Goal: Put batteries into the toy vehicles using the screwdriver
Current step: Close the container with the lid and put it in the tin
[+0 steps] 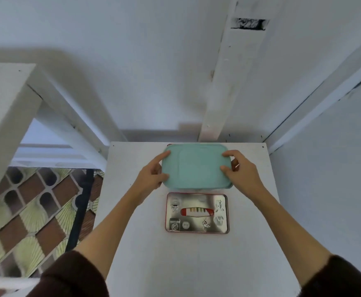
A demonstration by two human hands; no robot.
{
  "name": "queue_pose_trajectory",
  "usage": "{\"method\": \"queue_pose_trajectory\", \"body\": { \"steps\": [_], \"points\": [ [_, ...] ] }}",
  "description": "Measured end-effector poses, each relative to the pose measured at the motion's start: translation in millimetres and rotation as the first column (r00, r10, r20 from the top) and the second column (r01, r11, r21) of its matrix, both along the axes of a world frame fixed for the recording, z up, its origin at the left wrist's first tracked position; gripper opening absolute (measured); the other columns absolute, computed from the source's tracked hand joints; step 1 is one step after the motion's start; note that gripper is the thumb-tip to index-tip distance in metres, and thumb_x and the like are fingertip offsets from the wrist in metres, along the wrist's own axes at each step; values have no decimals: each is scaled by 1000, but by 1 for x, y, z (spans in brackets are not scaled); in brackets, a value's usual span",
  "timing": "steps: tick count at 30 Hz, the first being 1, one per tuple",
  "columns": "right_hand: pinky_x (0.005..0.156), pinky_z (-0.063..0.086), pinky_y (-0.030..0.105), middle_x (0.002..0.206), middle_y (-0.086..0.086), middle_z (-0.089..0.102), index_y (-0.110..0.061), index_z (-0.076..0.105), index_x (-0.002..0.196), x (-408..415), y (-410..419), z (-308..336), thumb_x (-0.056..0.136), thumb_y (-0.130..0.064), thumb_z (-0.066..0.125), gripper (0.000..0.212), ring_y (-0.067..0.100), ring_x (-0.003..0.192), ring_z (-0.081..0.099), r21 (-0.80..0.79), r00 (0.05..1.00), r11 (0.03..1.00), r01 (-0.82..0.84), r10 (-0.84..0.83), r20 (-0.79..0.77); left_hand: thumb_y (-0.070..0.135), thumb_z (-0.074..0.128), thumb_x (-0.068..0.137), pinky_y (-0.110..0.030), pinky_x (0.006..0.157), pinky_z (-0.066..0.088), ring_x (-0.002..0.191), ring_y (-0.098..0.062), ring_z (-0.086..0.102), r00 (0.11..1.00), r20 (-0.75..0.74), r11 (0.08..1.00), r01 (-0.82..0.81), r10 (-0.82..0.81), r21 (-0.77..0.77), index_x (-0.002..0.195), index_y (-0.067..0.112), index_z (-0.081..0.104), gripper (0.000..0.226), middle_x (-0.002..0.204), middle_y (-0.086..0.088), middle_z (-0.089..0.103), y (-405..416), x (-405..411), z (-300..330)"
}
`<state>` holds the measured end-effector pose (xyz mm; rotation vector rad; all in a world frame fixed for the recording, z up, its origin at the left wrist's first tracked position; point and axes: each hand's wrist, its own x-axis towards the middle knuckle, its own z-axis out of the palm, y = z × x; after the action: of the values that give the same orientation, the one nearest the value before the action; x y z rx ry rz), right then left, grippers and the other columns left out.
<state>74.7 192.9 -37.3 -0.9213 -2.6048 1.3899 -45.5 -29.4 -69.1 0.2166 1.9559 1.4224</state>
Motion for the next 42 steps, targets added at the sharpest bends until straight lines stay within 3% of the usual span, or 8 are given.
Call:
{"method": "queue_pose_trajectory", "body": {
  "steps": [9,11,13,17,20,25,34,42],
  "points": [
    [52,38,7,74,-3,49,-20,54,117,-50,44,-64,82,-10,65,38,5,63,44,15,995,998,-68,67,76,-17,57,81,-10,49,42,65,-15,43,999,-48,997,4,-8,-75,140,22,46,72,74,-6,38,40,-47,-69],
    [54,37,7,78,-1,50,-19,54,118,-55,48,-74,81,-9,66,40,7,65,46,31,991,995,-93,90,96,-11,65,80,-14,62,52,87,-23,55,998,-57,997,15,-19,-74,139,26,45,72,95,-10,52,45,-49,-80],
    [62,37,15,87,2,52,-17,53,121,-57,50,-84,81,-9,67,43,15,73,48,36,988,994,-103,98,123,-8,69,80,-21,77,54,107,-26,52,999,-41,998,15,-18,-64,138,28,44,73,120,-10,51,50,-49,-90],
    [71,38,24,96,4,52,-17,52,123,-60,52,-106,80,-11,68,46,19,84,47,41,981,994,-102,94,170,-3,76,76,-32,87,55,115,-26,52,997,-39,992,58,-63,-113,139,33,42,80,126,-2,49,54,-52,-113],
    [72,42,28,102,8,56,-17,51,124,-60,53,-120,79,-12,69,48,19,85,48,51,975,992,-114,102,198,8,79,76,-46,94,52,112,-33,54,978,-132,968,130,-160,-215,137,40,36,81,123,-10,51,52,-54,-123],
    [79,50,37,108,10,58,-20,51,125,-69,51,-131,81,-14,66,47,24,94,53,116,967,987,-112,82,239,48,68,70,-38,95,48,104,-25,50,930,-236,908,178,-281,-378,138,51,20,83,114,-12,53,52,-58,-135],
    [80,44,34,111,12,59,-20,37,139,-69,41,-133,92,-25,53,50,28,105,52,343,877,878,-333,155,454,42,67,86,-39,91,48,102,-24,50,795,-314,728,218,-519,-650,151,38,8,88,120,-11,54,53,-58,-134],
    [69,39,34,110,13,52,-17,14,145,-73,34,-133,90,-25,56,69,27,102,49,345,841,868,-357,137,524,46,57,92,-38,93,46,103,-21,55,735,-262,621,266,-626,-737,153,29,0,85,124,-6,55,59,-59,-129]
  ]
}}
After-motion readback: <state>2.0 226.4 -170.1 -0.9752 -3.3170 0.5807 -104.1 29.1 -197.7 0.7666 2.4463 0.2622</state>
